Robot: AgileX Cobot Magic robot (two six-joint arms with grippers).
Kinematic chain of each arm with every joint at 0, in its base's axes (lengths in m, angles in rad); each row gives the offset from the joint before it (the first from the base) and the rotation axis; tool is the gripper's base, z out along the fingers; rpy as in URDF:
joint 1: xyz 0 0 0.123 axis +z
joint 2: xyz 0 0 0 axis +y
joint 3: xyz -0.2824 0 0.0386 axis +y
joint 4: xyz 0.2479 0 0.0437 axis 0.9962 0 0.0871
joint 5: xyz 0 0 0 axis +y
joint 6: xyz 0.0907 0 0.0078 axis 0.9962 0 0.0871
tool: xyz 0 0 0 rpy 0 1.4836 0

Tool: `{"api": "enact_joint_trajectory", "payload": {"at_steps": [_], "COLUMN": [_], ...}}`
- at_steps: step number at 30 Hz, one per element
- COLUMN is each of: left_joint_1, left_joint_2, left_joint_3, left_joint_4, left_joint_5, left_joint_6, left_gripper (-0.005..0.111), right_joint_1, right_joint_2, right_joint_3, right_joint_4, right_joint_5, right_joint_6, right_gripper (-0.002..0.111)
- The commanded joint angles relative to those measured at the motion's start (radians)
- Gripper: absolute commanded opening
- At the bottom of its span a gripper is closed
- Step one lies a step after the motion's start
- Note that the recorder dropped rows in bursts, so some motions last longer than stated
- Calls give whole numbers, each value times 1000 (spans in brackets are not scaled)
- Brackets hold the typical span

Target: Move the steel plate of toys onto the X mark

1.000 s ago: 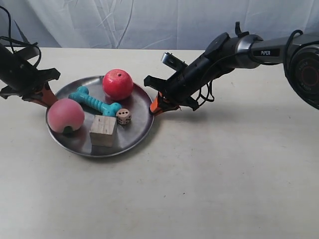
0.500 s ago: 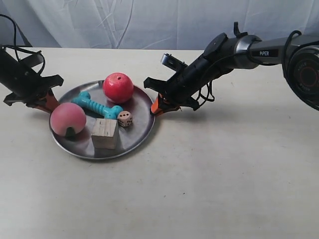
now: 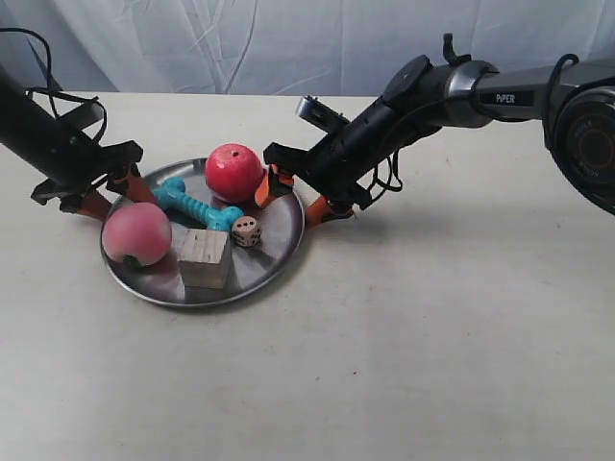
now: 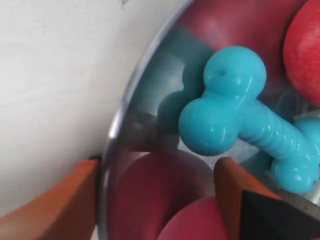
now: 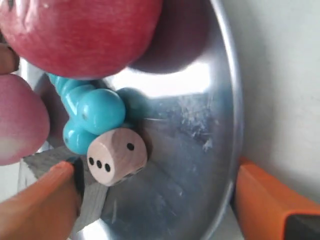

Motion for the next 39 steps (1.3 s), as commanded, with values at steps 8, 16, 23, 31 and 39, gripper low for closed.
{"api": "enact_joint_trajectory", "payload": {"at_steps": [8,16,23,31,39], "left_joint_1": [67,123,128,121,108], "left_joint_2": [-94,-166,-258,-538,-979], "left_joint_3": [-15,-15,8,198,458], "left_joint_4": [91,77,79,-8,-84], "left_joint_5": [-32,-37,-119,-308,-584], "left_joint_6": [-39,-63,-52,84,126], "left_gripper": [62,5,0,0,0], "right_joint_1": [3,3,-48,-145,-172], "right_joint_2": [-72,-166,-235,-399,-800], "right_joint_3": [-5,-5,-5,41,431], "right_joint_4": [-258,-505,-645,-692,-714], "right_joint_5": [-16,-38,10,-43,-335], "right_joint_6": [108,206,292,291,310], "right_gripper": [76,26,-1,-1,-1]}}
